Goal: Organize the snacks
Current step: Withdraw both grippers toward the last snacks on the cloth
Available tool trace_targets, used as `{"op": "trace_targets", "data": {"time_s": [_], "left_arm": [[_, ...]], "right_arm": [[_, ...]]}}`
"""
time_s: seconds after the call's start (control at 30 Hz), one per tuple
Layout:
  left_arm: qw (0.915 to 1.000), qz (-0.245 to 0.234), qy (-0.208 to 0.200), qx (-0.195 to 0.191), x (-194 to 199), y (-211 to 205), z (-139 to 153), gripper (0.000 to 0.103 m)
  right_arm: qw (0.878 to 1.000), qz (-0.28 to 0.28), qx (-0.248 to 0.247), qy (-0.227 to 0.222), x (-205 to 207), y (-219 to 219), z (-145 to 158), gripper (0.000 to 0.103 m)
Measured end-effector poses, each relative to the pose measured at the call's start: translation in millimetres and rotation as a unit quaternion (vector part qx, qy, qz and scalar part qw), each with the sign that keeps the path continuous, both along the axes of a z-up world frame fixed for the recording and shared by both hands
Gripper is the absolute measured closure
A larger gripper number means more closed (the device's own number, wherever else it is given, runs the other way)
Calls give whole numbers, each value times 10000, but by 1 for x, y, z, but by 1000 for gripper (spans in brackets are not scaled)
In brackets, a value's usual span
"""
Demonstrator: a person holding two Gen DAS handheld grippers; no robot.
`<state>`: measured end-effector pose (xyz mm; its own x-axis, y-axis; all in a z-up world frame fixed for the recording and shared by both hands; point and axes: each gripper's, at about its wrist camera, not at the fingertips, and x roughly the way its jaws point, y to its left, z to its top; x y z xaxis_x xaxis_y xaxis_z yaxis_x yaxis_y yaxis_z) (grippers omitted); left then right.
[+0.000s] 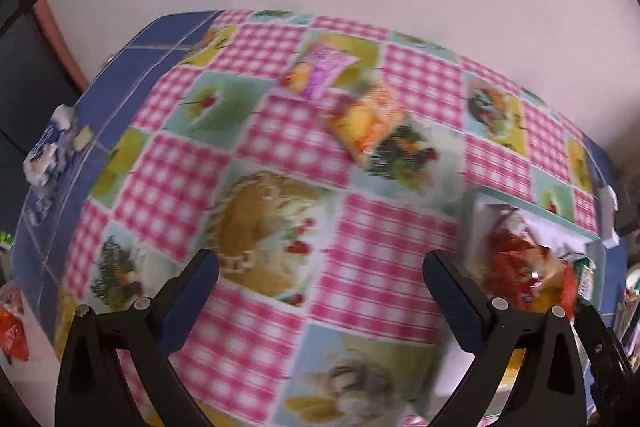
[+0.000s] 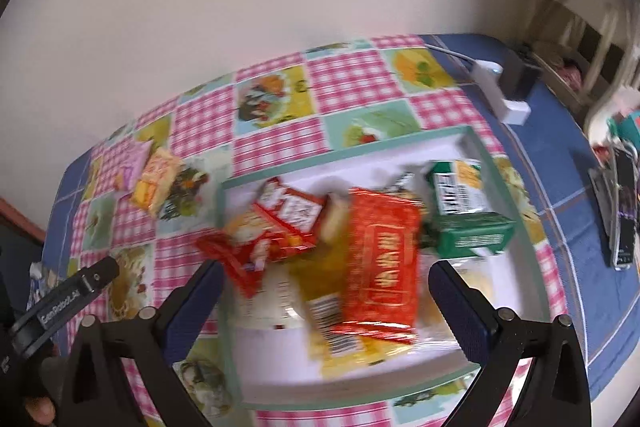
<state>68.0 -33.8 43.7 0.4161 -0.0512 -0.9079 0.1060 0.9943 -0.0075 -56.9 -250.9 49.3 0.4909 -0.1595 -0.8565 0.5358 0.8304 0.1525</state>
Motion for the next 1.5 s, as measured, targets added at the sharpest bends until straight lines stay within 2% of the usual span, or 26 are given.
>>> {"op": "trace_targets", "data": {"time_s": [0.5, 0.8, 1.07, 1.2, 1.33, 1.5], "left_arm": [[9968, 793, 16, 16, 29, 93, 5, 1], [9940, 1065, 181, -178, 39, 123, -6, 1], [9953, 870, 261, -336, 51, 113, -17, 1], [9964, 617, 149, -564, 65, 104, -14, 1], [9979, 412, 0, -505, 84, 98, -9, 1], [9977, 139, -128, -651, 111, 94, -7, 1]], "right_arm": [[9956, 928, 26, 92, 51, 92, -8, 0], [9920, 1253, -57, 110, 72, 118, -19, 0], [9945, 1031, 196, -50, 81, 106, -23, 0], [9955, 927, 147, -129, 93, 102, -17, 0], [9955, 888, 265, -176, 111, 98, -12, 0], [9956, 888, 286, -109, 141, 97, -10, 1]]}}
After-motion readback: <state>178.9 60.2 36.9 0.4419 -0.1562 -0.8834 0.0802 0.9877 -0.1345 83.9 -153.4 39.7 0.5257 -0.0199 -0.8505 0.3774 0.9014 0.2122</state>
